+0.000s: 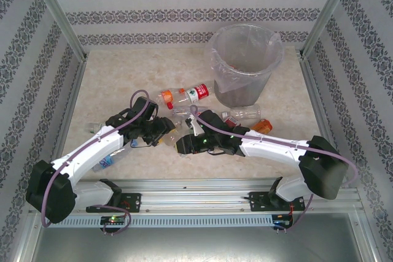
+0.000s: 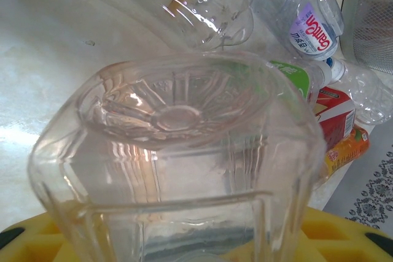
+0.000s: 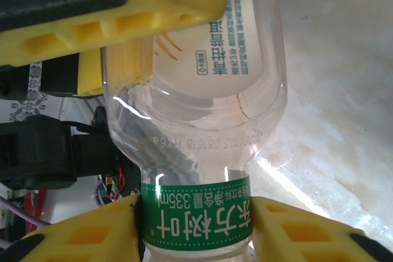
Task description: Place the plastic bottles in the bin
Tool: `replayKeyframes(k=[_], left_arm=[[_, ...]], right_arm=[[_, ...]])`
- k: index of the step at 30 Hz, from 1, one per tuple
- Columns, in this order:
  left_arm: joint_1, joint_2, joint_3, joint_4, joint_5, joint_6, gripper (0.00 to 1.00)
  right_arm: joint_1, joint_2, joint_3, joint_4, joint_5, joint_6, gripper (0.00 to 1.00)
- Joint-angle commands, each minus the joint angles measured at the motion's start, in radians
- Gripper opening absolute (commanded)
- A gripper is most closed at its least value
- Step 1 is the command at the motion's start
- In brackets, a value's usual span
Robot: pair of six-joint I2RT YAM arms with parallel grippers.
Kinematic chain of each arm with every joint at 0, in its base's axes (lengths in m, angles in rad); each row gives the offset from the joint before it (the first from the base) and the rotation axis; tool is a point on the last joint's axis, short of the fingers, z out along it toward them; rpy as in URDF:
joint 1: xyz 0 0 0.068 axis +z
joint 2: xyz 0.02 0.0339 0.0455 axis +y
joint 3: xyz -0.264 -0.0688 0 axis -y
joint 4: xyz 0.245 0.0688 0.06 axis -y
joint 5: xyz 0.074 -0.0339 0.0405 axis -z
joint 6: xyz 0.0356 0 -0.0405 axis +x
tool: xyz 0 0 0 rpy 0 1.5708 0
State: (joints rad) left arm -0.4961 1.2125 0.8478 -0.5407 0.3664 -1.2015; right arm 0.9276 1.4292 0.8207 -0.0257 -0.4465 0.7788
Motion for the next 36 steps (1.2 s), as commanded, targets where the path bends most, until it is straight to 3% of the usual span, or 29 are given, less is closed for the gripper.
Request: replayKeyframes(k=[1, 3, 7, 10, 17, 25, 30, 36], left_arm=[[-0.005, -0.026, 0.030, 0.054, 0.020, -0.015, 0.51], [-0.004, -0.031, 0.032, 0.069, 0.027, -0.015, 0.57], [-0.003, -0.046, 0.050, 0.099, 0.042, -0.015, 0.87], [-0.002, -0.073, 0.067, 0.131, 0.037, -0.011, 1.00], [0.005, -0.115, 0.144, 0.173, 0.016, 0.090, 1.00], [0.005, -0.166, 0.149, 0.382, 0.104, 0.241, 1.00], [0.004, -0.162, 0.173, 0.440, 0.209, 0.350, 1.00], [-0.007, -0.170, 0.228, 0.464, 0.217, 0.452, 1.00]], right_arm=[[0.009, -0.020, 0.029, 0.002, 0.001, -0.004, 0.39], [0.009, -0.040, 0.035, -0.020, 0.012, -0.011, 0.38], [0.006, -0.091, 0.049, -0.099, 0.049, -0.038, 0.36], [-0.003, -0.134, 0.055, -0.152, 0.067, -0.055, 0.36], [-0.060, -0.254, 0.097, -0.323, 0.110, -0.119, 0.36], [-0.153, -0.384, 0.213, -0.538, 0.169, -0.211, 0.35], [-0.220, -0.402, 0.357, -0.669, 0.213, -0.296, 0.36], [-0.352, -0.367, 0.531, -0.778, 0.240, -0.387, 0.36]])
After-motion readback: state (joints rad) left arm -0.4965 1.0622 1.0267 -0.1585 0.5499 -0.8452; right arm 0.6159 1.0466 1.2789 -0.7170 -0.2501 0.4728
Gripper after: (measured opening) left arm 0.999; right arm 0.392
